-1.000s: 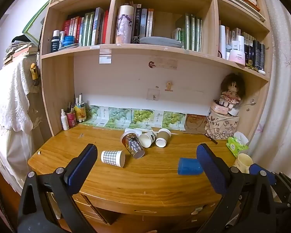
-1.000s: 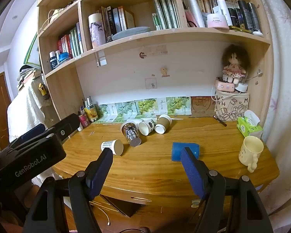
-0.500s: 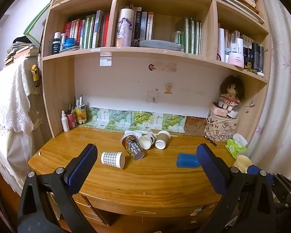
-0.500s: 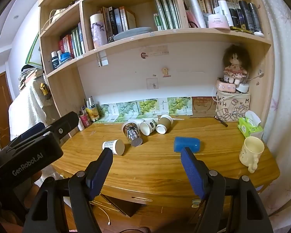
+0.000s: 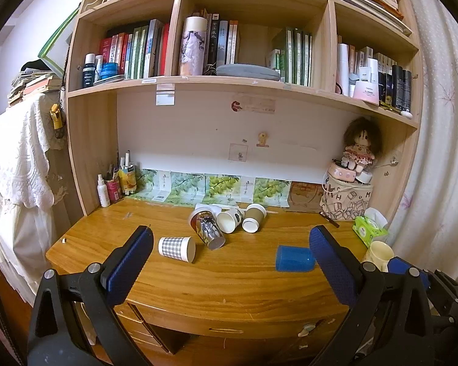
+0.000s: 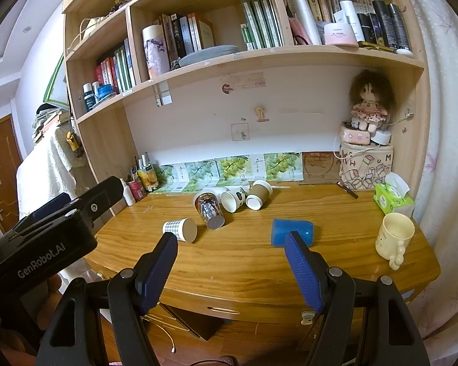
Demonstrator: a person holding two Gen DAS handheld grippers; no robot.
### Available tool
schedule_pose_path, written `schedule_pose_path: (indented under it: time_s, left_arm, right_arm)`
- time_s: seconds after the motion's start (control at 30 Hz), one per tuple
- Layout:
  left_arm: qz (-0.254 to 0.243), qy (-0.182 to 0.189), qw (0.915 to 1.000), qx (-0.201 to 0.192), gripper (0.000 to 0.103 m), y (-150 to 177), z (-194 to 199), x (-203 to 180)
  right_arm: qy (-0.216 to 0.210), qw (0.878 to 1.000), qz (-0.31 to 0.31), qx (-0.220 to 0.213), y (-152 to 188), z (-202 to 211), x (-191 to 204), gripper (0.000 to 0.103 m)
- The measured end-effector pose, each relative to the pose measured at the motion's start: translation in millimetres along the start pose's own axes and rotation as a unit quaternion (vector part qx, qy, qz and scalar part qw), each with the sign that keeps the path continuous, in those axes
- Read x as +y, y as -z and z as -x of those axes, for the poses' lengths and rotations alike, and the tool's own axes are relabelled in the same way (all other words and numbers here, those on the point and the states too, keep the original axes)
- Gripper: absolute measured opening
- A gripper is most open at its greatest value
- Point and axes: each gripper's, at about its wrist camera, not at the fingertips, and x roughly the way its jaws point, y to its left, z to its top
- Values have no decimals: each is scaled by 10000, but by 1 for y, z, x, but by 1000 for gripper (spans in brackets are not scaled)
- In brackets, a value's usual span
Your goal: Flip cup upright
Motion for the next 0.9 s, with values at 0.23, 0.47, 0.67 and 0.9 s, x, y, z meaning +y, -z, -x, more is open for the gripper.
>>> schedule_pose_path:
  time_s: [0.23, 0.47, 0.67, 0.9]
  left_arm:
    - [-11, -9, 10000, 12, 102, 3, 4, -2]
    - [-44, -2, 10000, 78, 102, 6, 5, -6]
    - [-25, 12, 9999, 162, 102, 1, -6, -6]
    - [-3, 57, 9996, 294, 102, -1, -27, -6]
  right_arm:
    - [-73, 9999, -65, -33, 2, 8, -4, 73]
    - [-107, 9999, -83, -11, 0, 5, -8, 73]
    - [-107, 9999, -102, -11, -1, 2, -10, 73]
    - [-58, 9998, -160, 77, -5, -15, -18, 73]
